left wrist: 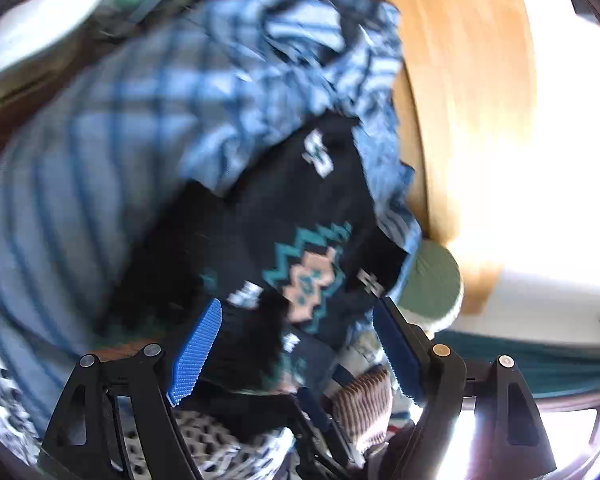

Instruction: Fold clothes

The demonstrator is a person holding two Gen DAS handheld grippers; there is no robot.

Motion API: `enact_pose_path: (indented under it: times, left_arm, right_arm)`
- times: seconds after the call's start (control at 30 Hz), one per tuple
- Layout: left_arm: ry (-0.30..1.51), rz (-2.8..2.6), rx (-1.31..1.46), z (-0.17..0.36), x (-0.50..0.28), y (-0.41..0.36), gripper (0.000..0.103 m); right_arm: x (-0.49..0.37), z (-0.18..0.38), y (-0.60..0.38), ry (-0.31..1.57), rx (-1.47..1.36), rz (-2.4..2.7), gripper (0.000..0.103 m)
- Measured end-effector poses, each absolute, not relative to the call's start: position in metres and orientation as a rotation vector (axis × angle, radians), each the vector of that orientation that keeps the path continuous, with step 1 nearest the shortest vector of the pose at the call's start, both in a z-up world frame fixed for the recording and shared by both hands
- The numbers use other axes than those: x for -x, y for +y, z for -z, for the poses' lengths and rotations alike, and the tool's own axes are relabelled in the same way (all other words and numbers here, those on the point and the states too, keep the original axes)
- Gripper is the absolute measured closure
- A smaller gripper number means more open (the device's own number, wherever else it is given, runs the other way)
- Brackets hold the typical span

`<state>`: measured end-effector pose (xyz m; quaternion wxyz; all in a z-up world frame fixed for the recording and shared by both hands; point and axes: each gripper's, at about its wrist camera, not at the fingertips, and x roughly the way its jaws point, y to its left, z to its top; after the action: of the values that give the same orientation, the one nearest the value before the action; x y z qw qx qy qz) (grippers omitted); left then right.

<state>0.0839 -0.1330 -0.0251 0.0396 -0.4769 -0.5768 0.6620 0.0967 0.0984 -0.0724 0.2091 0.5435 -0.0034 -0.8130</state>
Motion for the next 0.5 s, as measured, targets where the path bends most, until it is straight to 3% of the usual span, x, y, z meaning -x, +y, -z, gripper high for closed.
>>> enact_pose_path:
  times: [0.1,0.2,0.33,0.4,0.43,0.47,0.5]
  left_arm:
    - [-1.811,-2.008,1.474,0.035,-0.095,-0.144,0.025]
    - [-1.838,-1.964,1.482,0.043,-0.102,-0.146,0.025]
    - [-1.873,-1.905,1.493,0.054,-0.111,-0.148,0.026]
    - [-1.891,-1.876,1.498,0.059,-0.116,-0.149,0.025]
    - [-1.899,-1.861,1.5,0.062,-0.118,-0.149,0.026]
    - [-1.886,-1.869,1.499,0.06,-0.116,-0.148,0.026]
    - [-1.863,-1.883,1.499,0.056,-0.114,-0.146,0.025]
  right_arm:
    - [-0.1,0.076,0.066,0.164,-1.481,2.274,0.043]
    - [-0.108,0.081,0.031,0.476,-1.396,2.255,0.027]
    - [-0.118,0.098,0.003,0.802,-1.309,2.164,0.024]
    - [-0.12,0.107,-0.002,0.863,-1.286,2.159,0.04]
    - [-0.115,0.103,0.003,0.793,-1.295,2.19,0.072]
    - [-0.111,0.099,0.009,0.722,-1.303,2.221,0.084]
    - [-0.106,0.096,0.014,0.65,-1.31,2.249,0.086]
